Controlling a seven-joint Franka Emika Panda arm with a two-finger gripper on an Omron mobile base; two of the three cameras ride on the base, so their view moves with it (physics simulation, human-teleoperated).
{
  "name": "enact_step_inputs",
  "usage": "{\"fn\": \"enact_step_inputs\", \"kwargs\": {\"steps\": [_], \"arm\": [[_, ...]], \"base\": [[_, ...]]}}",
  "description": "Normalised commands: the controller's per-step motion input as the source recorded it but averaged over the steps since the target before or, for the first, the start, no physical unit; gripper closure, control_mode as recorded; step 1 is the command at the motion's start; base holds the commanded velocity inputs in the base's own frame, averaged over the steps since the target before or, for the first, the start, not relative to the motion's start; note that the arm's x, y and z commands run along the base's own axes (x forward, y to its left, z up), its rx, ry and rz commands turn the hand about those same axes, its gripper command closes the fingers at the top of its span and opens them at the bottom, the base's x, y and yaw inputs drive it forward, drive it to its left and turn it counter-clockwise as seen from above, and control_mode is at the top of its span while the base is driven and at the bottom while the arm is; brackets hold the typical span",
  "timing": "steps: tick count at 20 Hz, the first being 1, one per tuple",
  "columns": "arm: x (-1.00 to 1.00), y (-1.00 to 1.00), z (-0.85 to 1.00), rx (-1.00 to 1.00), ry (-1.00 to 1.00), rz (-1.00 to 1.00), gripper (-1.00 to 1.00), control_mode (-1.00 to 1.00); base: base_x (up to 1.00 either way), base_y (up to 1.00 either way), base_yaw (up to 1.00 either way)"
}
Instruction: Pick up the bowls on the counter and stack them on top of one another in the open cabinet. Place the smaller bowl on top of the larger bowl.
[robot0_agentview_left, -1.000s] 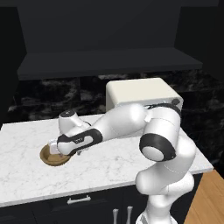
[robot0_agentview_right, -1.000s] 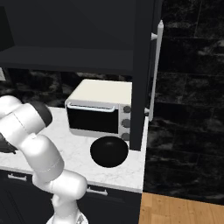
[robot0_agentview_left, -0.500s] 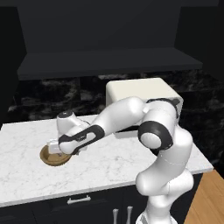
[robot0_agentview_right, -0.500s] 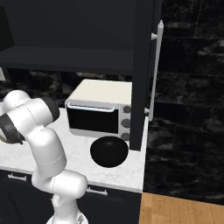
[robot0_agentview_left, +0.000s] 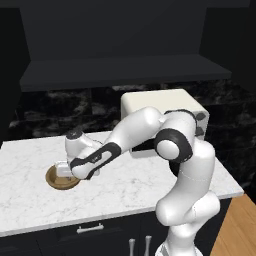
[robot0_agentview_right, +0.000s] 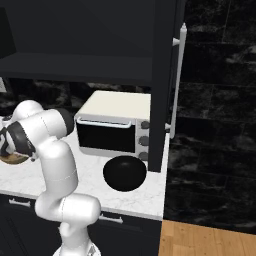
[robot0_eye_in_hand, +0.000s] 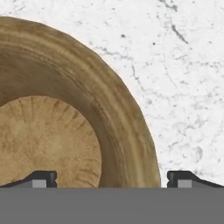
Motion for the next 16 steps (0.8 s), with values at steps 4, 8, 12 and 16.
{"fn": "enact_step_inputs", "kwargs": {"steps": [4,8,12,16], "arm": [[0.0,0.0,0.0,0.0,0.0,0.0,-1.0,-1.0],[0.0,0.0,0.0,0.0,0.0,0.0,1.0,-1.0],[0.0,0.0,0.0,0.0,0.0,0.0,1.0,-1.0],[0.0,0.0,0.0,0.0,0.0,0.0,1.0,-1.0]], "base": [[0.0,0.0,0.0],[0.0,0.0,0.0],[0.0,0.0,0.0],[0.0,0.0,0.0]]}}
